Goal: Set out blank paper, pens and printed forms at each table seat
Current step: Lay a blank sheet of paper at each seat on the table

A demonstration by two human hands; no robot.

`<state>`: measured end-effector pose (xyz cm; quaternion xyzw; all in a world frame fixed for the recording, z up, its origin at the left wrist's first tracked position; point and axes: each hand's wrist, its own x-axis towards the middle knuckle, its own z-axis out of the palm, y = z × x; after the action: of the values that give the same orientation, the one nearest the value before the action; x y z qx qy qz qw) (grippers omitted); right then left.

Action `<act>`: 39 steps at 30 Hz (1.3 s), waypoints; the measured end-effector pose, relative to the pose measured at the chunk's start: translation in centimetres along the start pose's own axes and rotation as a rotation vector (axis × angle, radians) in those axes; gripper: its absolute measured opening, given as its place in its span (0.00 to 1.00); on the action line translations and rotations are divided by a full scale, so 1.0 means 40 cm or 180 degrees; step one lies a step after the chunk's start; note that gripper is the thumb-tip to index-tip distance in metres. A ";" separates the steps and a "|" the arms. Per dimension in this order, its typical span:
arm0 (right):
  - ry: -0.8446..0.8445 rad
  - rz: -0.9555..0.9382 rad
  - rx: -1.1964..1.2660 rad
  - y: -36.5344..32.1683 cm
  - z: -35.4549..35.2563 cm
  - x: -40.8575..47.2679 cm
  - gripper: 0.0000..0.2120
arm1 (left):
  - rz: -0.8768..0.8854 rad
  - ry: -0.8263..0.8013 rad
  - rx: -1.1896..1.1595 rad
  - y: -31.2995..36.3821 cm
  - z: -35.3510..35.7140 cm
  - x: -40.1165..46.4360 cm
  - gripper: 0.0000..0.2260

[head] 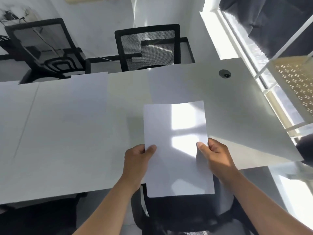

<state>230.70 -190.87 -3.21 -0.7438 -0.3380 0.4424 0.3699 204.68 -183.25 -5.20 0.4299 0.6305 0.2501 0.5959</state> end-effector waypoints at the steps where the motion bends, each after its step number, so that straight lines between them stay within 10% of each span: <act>1: -0.0019 0.0029 -0.0061 0.007 0.002 0.011 0.24 | -0.0024 -0.0011 0.0067 -0.008 0.000 0.011 0.27; 39: -0.0017 0.0907 -0.2777 0.128 0.061 0.236 0.27 | -0.0247 0.0383 0.2837 -0.091 0.026 0.191 0.30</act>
<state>232.97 -184.96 -12.20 -0.8679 -0.3880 0.3070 -0.0432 205.40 -178.89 -12.48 0.6054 0.7258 -0.0439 0.3238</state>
